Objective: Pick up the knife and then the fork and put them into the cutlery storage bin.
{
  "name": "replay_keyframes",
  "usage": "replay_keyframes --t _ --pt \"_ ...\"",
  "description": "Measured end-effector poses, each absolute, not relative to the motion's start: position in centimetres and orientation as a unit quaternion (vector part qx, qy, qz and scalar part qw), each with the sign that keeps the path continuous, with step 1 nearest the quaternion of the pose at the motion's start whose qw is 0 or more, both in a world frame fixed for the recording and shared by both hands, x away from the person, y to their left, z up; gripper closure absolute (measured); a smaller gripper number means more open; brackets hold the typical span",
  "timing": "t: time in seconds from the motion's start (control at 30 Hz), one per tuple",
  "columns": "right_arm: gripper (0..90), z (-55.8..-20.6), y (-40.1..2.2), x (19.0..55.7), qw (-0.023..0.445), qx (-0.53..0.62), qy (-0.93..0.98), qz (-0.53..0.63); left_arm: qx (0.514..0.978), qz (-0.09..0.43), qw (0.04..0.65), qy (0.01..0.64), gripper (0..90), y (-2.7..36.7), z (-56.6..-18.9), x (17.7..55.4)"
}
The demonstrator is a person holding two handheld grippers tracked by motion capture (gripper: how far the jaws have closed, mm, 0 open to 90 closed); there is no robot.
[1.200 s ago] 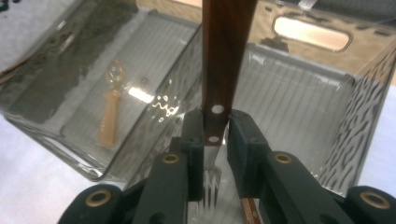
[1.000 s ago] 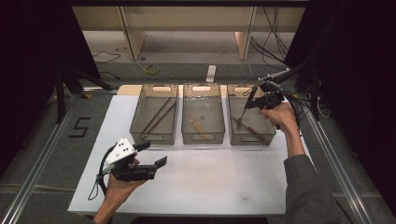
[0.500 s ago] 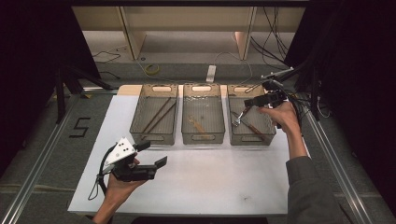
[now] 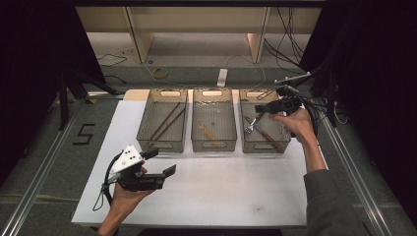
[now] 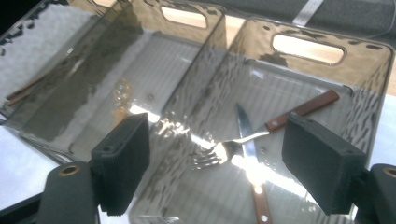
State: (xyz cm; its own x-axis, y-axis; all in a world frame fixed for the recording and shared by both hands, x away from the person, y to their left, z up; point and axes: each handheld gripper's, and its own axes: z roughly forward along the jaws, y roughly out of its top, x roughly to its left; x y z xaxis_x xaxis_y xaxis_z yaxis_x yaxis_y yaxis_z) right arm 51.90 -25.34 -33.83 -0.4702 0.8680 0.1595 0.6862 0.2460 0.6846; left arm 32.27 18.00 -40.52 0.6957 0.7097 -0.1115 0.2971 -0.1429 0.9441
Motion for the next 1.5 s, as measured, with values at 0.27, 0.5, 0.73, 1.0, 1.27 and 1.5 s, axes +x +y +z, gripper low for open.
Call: replay_keyframes --t 0.27,0.5,0.73,1.0,1.27,1.5 --pt "24.8 -33.6 -24.4 50.0 0.139 0.475 0.782 0.378 0.732 0.183 0.559 0.345 15.7 18.0 -40.5 32.3" --pt "24.8 -34.0 -23.9 48.1 0.135 0.461 0.781 0.4 0.732 0.181 0.558 0.346 15.7 18.0 -40.6 32.4" --pt "24.6 -34.3 -23.1 45.5 0.138 0.436 0.782 0.423 0.732 0.179 0.558 0.347 15.7 18.1 -40.6 32.4" --pt "24.6 -34.7 -21.9 42.8 0.144 0.414 0.783 0.441 0.733 0.176 0.557 0.348 15.6 18.1 -40.6 32.5" --pt "23.8 -36.1 -21.0 40.8 0.134 0.398 0.782 0.461 0.729 0.174 0.559 0.353 15.7 18.2 -40.7 32.6" --pt "23.8 -37.4 -20.8 39.1 0.128 0.381 0.778 0.484 0.727 0.168 0.563 0.356 15.7 18.2 -40.7 32.7"
